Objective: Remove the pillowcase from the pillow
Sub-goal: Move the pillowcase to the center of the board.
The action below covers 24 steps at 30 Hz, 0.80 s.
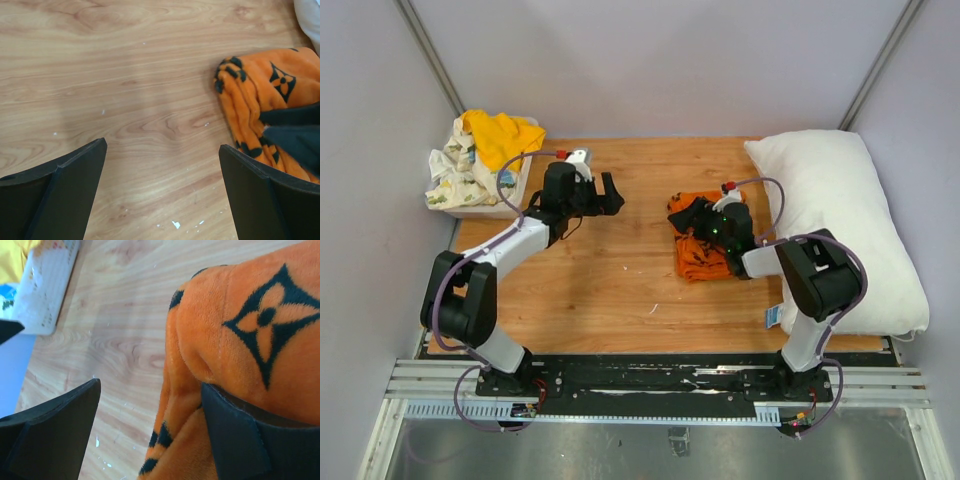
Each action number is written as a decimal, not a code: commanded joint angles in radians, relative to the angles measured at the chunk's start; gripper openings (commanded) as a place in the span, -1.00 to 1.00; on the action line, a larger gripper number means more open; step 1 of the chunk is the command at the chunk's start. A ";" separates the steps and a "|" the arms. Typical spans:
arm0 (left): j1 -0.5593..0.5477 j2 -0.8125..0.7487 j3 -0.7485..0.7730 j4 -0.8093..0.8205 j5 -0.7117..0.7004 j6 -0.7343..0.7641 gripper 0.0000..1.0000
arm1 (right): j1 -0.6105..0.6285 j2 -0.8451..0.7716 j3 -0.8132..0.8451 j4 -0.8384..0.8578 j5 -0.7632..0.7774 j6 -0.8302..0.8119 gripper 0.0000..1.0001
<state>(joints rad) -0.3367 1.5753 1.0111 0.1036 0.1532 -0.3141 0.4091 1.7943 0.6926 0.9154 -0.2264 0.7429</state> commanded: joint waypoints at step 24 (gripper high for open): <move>0.039 -0.149 -0.041 0.093 -0.098 0.031 0.99 | -0.354 -0.087 0.056 -0.075 -0.381 -0.040 0.80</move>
<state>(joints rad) -0.3038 1.4731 0.9745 0.1699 0.0944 -0.3111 0.0807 1.7699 0.7238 0.9138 -0.5758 0.7067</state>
